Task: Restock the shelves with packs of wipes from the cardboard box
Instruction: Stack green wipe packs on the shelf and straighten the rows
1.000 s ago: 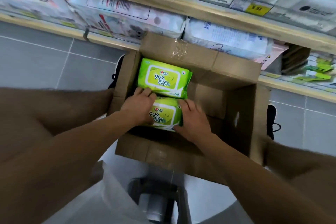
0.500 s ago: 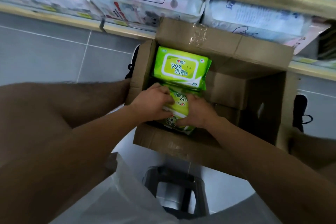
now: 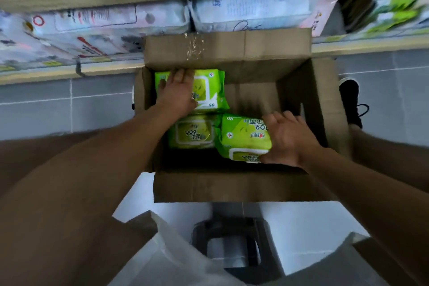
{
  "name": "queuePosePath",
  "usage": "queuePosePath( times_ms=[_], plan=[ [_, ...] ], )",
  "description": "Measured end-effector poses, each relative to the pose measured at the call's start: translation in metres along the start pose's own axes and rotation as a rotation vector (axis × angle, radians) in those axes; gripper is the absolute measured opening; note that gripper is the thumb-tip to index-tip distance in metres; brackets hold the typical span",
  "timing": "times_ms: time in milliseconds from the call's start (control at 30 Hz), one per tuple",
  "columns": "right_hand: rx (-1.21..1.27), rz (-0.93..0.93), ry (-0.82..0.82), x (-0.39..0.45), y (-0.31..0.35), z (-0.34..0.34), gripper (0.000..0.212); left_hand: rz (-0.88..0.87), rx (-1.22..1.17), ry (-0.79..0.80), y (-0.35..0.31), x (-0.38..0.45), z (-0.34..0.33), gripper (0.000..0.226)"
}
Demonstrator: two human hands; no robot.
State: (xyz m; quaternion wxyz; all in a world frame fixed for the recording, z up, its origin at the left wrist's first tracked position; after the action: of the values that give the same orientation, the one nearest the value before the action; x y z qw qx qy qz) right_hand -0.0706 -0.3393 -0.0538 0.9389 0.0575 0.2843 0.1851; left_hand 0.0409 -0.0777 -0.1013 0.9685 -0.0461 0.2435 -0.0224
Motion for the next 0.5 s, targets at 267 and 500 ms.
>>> queuePosePath(
  times_ms=[267, 500],
  plan=[
    [0.053, 0.005, -0.081, -0.015, -0.01, -0.006, 0.1, -0.107, 0.239, -0.077, -0.024, -0.033, -0.005, 0.082],
    [0.135, -0.034, -0.206, -0.017, -0.011, -0.013, 0.097, -0.031, 0.274, 0.09, -0.008, -0.028, -0.013, 0.108]
  ],
)
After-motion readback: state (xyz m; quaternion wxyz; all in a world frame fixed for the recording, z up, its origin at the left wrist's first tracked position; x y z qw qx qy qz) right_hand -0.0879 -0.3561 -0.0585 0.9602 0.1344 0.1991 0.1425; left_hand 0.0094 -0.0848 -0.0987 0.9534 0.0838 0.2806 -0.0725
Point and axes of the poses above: each hand's wrist, its own x-axis towards the middle knuckle, its own z-axis out of the back of the hand, y = z × x, the point moved 3 cm from there along x, towards the middle knuckle, and after that the axes turned 6 degrees about z, right-handed, at the moved point
